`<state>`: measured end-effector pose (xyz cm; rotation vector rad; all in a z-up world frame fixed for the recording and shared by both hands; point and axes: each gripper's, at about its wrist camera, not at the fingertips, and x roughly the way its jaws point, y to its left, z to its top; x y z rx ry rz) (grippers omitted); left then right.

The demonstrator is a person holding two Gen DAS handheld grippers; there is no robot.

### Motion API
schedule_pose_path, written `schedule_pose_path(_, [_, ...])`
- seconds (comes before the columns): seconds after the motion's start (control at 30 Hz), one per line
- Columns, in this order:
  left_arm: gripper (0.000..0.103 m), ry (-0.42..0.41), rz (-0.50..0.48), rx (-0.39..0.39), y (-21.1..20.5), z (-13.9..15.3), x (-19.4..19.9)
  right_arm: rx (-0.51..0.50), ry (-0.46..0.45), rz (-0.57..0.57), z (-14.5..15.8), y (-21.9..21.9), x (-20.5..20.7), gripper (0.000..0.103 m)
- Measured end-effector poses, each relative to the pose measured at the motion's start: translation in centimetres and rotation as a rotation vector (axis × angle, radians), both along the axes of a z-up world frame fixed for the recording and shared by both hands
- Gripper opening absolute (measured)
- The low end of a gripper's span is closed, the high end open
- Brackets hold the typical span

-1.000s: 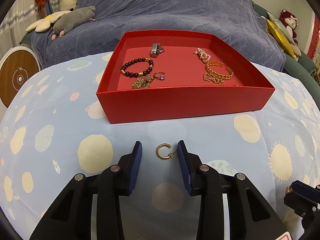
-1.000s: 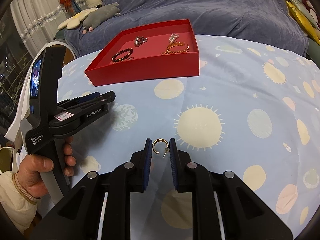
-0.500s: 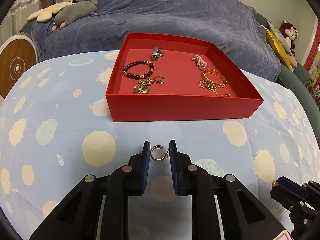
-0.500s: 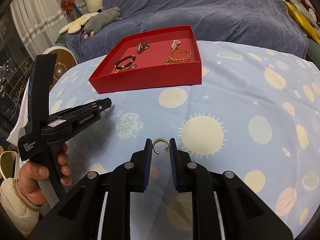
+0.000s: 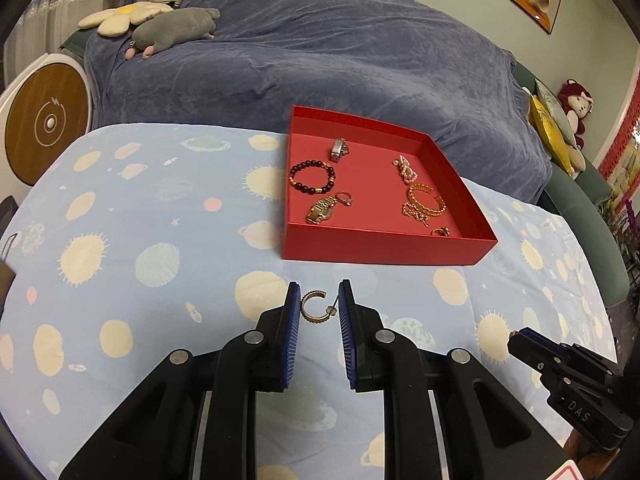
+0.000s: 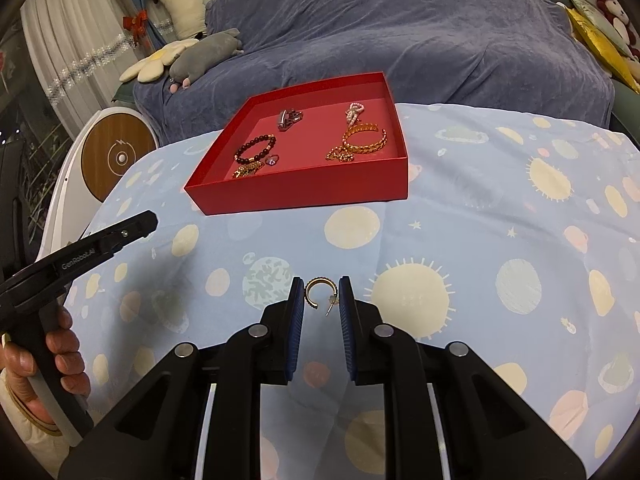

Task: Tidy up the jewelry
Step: 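Carry both hoop earrings over the red box and lower them inside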

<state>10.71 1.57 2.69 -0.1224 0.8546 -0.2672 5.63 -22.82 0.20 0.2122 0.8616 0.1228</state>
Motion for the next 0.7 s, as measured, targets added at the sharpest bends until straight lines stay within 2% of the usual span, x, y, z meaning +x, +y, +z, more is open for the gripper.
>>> schedule_pose_path(0.13, [0.016, -0.008, 0.023, 0.006, 0.7, 0.4, 0.1, 0.003, 0.002, -0.005, 0.0, 0.0, 0.3, 0.017])
schedule_pose_path(0.33, [0.016, -0.002, 0.001, -0.001, 0.4, 0.7, 0.4, 0.005, -0.005, 0.001, 0.7, 0.0, 1.5, 0.017])
schedule_pose_path(0.47, [0.016, -0.009, -0.03, 0.011, -1.2, 1.7, 1.9, -0.031, -0.029, 0.022, 2.6, -0.1, 4.1, 0.017])
schedule_pose_path(0.6, [0.017, -0.073, -0.073, 0.074, -3.2, 3.6, 3.9, -0.036, -0.071, 0.027, 4.7, -0.9, 7.3, 0.017])
schedule_pose_path(0.7, [0.017, -0.092, -0.085, 0.083, -4.1, 4.3, 6.3, -0.029, -0.077, 0.014, 5.3, -1.5, 10.3, 0.017])
